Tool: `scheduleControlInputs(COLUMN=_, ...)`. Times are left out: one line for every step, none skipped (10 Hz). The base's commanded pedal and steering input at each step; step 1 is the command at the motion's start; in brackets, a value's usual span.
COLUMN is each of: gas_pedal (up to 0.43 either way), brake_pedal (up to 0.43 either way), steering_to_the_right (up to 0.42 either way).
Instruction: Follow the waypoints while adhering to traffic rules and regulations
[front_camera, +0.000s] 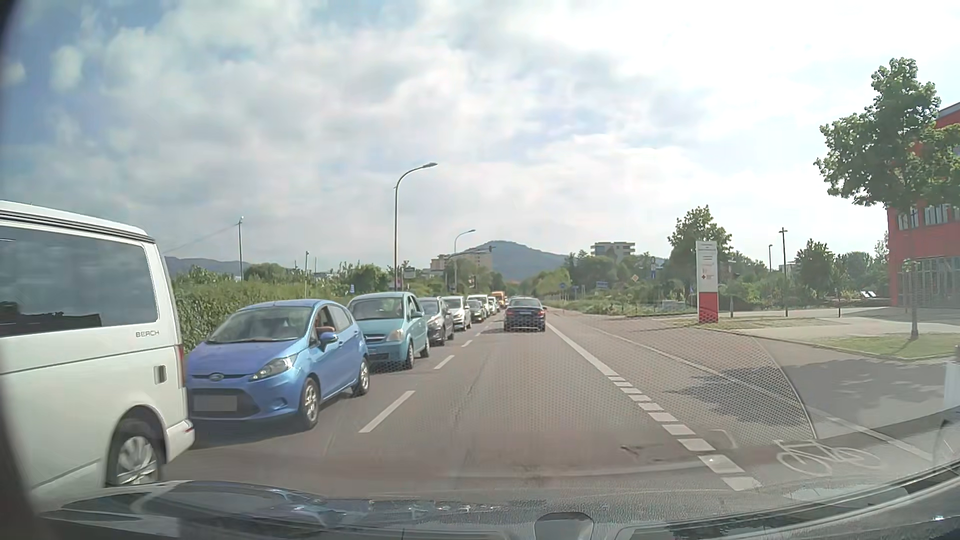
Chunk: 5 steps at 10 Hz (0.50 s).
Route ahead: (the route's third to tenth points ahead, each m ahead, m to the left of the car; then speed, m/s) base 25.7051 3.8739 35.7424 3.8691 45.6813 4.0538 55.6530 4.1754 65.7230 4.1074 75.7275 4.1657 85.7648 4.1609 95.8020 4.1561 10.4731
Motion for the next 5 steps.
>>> scheduleControlInputs(gas_pedal=0.020, brake_pedal=0.000, steering_to_the_right=0.002)
scheduleControlInputs(gas_pedal=0.000, brake_pedal=0.000, steering_to_the_right=0.002)
scheduleControlInputs(gas_pedal=0.000, brake_pedal=0.000, steering_to_the_right=0.002)
scheduleControlInputs(gas_pedal=0.000, brake_pedal=0.000, steering_to_the_right=0.002)
scheduleControlInputs(gas_pedal=0.000, brake_pedal=0.000, steering_to_the_right=0.002)
